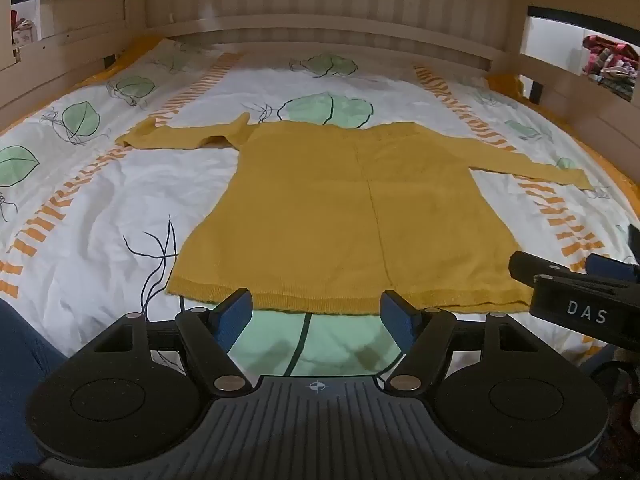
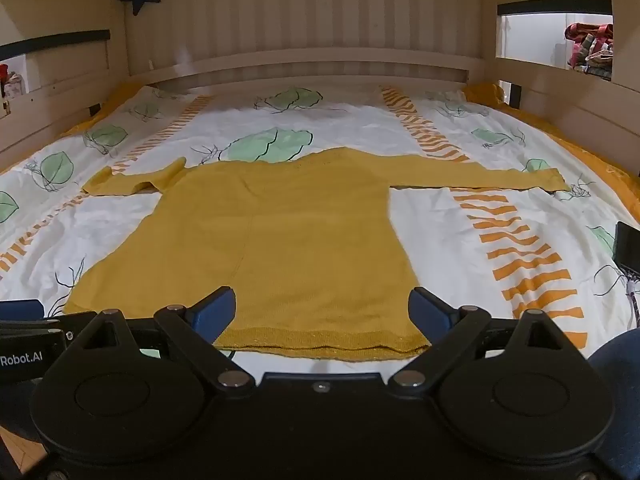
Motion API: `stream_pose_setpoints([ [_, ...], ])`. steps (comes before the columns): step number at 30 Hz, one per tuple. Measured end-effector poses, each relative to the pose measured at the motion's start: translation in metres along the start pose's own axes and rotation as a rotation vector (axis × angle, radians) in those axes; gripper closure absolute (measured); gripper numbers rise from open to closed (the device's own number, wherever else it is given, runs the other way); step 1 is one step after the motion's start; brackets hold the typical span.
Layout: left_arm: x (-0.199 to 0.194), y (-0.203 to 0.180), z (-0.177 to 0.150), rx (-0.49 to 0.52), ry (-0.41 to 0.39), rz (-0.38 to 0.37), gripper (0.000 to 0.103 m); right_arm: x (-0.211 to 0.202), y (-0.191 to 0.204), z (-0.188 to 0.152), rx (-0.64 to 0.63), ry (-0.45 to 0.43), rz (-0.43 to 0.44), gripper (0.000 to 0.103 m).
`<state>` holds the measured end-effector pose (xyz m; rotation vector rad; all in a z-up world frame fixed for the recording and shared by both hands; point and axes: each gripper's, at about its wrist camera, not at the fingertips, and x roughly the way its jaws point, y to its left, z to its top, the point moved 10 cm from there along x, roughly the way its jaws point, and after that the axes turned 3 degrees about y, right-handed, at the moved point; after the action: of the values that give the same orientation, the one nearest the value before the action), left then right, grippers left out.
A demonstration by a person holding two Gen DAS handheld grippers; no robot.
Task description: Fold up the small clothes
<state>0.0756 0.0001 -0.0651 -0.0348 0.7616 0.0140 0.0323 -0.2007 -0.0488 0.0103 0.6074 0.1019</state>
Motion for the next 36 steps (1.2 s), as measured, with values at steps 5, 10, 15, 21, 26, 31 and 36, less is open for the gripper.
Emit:
stream_pose_setpoints([
  [5, -0.0002, 0.0004, -0.0004, 0.000, 0.006, 0.007, 0.034, 0.0007, 0.0007, -0.0005, -0.004, 0.009, -0.002, 0.009],
  [10, 0.0019, 0.0002, -0.0001, 0.001, 0.016, -0.004, 0.034, 0.0020, 0.0013, -0.0003, 0.002, 0.014, 0.000, 0.009],
  [15, 0.0030, -0.0012, -0.0034, 0.009, 0.035, -0.001, 0.034, 0.0068, 0.0025, -0.0008, 0.007, 0.028, 0.003, 0.009],
  [21, 0.0035, -0.0039, -0.0041, 0.006, 0.046, -0.003, 0.034, 0.0064, -0.0008, -0.0010, 0.020, 0.034, 0.018, 0.009],
  [26, 0.0052, -0.0039, -0.0042, 0.005, 0.053, -0.002, 0.034, 0.0077, 0.0004, -0.0013, 0.021, 0.040, 0.019, 0.009],
  [31, 0.0060, -0.0029, -0.0049, 0.003, 0.056, -0.003, 0.034, 0.0084, 0.0006, -0.0011, 0.021, 0.041, 0.019, 0.009],
  [36, 0.0067, -0.0033, -0.0054, 0.004, 0.057, -0.006, 0.034, 0.0083, 0.0014, -0.0009, 0.021, 0.042, 0.018, 0.009],
])
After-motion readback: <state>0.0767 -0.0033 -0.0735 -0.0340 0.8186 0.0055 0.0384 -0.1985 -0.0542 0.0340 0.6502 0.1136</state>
